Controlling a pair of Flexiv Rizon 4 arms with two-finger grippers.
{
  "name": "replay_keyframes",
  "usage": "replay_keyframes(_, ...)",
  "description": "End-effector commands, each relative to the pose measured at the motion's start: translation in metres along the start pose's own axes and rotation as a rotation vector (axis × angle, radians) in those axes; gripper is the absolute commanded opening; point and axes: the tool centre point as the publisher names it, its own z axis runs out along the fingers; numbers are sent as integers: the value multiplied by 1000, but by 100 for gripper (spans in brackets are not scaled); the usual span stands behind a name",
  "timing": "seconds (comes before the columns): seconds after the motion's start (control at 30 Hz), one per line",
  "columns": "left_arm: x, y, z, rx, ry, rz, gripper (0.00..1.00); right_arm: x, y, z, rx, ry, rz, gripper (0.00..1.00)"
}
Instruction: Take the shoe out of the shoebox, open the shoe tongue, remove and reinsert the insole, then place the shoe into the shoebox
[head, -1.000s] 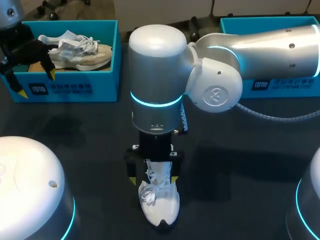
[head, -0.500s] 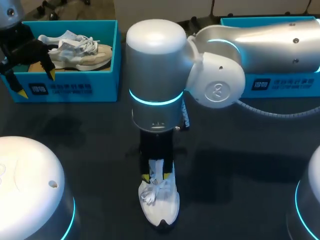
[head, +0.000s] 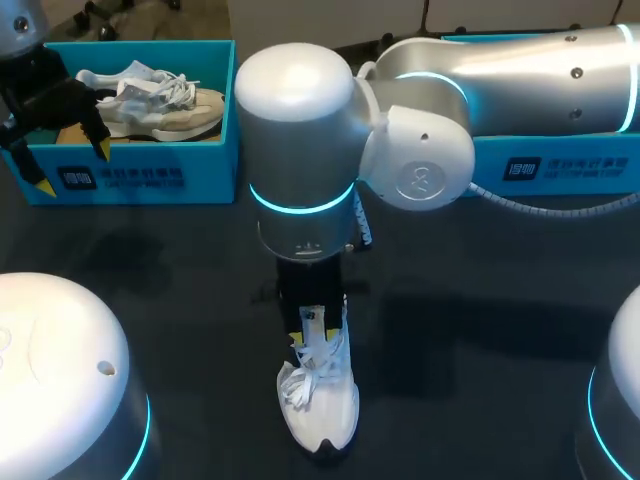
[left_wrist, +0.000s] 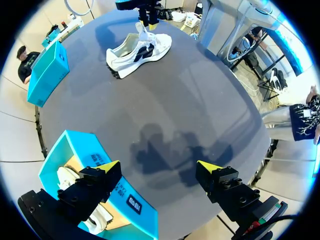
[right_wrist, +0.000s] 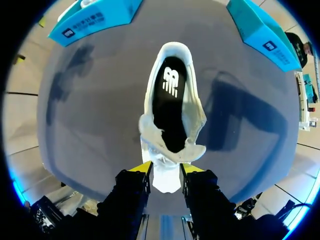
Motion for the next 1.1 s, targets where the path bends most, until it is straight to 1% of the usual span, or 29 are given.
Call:
replay_keyframes(0.03,0,0,-1,-1,2,1,100,1,2,10,-11,12,352,32)
replay_keyframes(0.23,0,0,-1,-1,2,1,100,-4,21,17,-13,35,321,32)
replay_keyframes(0.33,0,0,-1,-1,2,1,100,-7,32,22,-3,45,312,31)
replay_keyframes(0.4,0,0,-1,-1,2,1,100,-8,35,24,5,49,313,32)
replay_keyframes(0.47,0,0,-1,-1,2,1,100,-8,36,22,10,39,321,31)
replay_keyframes(0.53,0,0,-1,-1,2,1,100,-6,32,17,8,20,340,31)
replay_keyframes(0.67,0,0,-1,-1,2,1,100,1,27,8,-11,1,349,32)
replay_keyframes(0.73,0,0,-1,-1,2,1,100,5,28,5,-22,-4,340,32)
replay_keyframes(0.8,0,0,-1,-1,2,1,100,9,34,5,-31,-10,325,33)
replay_keyframes(1.0,0,0,-1,-1,2,1,100,4,58,20,-25,-3,287,33)
replay_keyframes(1.1,0,0,-1,-1,2,1,100,1,65,27,-12,1,282,34)
